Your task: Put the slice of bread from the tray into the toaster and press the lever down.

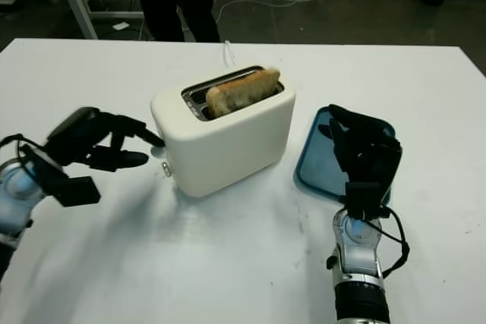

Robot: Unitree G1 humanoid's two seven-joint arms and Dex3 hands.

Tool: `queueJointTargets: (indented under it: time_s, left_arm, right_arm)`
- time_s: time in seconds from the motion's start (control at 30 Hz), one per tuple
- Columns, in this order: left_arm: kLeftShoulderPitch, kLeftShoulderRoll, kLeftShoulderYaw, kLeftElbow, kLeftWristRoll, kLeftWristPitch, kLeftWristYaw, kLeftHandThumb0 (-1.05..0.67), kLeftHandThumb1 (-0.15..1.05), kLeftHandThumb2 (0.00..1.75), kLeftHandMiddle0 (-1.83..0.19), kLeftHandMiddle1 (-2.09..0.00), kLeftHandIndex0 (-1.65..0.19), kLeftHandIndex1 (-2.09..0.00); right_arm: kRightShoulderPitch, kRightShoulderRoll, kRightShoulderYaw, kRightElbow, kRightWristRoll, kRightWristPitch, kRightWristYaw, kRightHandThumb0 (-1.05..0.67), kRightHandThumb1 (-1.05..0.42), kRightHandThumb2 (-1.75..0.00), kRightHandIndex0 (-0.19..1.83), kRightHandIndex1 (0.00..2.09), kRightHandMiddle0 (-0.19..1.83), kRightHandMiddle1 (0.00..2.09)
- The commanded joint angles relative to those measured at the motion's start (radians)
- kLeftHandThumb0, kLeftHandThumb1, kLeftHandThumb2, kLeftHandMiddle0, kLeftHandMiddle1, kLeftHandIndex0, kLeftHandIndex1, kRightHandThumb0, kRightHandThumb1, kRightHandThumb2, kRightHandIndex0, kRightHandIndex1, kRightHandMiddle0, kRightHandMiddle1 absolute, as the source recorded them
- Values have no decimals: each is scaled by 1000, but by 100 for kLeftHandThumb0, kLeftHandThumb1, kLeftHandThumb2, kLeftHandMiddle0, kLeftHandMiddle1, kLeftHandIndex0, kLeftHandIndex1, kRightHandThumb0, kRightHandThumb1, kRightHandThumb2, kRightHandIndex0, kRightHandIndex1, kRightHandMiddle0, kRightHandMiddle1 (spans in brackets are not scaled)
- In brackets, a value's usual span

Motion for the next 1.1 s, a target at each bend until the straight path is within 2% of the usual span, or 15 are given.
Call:
queueJointTargets:
  time_s: [0.0,0.1,0.2,0.33,0.47,0.67,0.83,0.93,1.07]
  left_arm:
    - [3,-48,-86,98,77,47,-12,-80,92,19,-110,-122,-106,-13]
    - [-13,-115,-175,227,191,77,109,-79,92,16,-113,-103,-110,-7]
    - [4,-162,-233,276,230,97,195,-76,92,13,-122,-90,-115,-4]
    - [55,-184,-261,245,204,139,211,-77,92,11,-131,-61,-118,-1]
    - [69,-159,-272,214,213,137,211,-78,92,13,-134,-46,-121,-1]
    - [88,-123,-256,164,206,154,209,-77,92,15,-134,-41,-122,-1]
    - [123,-118,-272,138,246,199,270,-76,91,14,-137,-44,-123,-1]
    - [139,-129,-293,142,254,240,274,-75,91,14,-130,-32,-124,-1]
    - [121,-146,-318,180,243,270,245,-72,91,12,-124,-16,-123,0]
  right_arm:
    - [9,-11,1,-23,-21,3,-8,-49,-92,-10,136,9,122,0]
    - [11,-25,-6,-14,-27,-8,-5,-48,-92,-11,136,8,121,0]
    - [10,-40,-12,-10,-15,-21,13,-49,-92,-11,136,8,120,0]
    - [2,-66,-14,-4,-28,-31,16,-50,-92,-11,136,7,120,0]
    - [3,-69,-9,-16,-31,-16,15,-49,-92,-12,135,6,119,0]
    - [7,-64,-4,-19,-22,-19,23,-48,-92,-12,134,5,118,0]
    - [19,-72,-7,-23,-30,-31,23,-48,-92,-13,135,6,118,0]
    - [24,-73,-8,-29,-27,-26,26,-49,-92,-13,135,5,119,0]
    - [21,-75,-6,-21,-36,-23,21,-49,-92,-12,135,5,119,0]
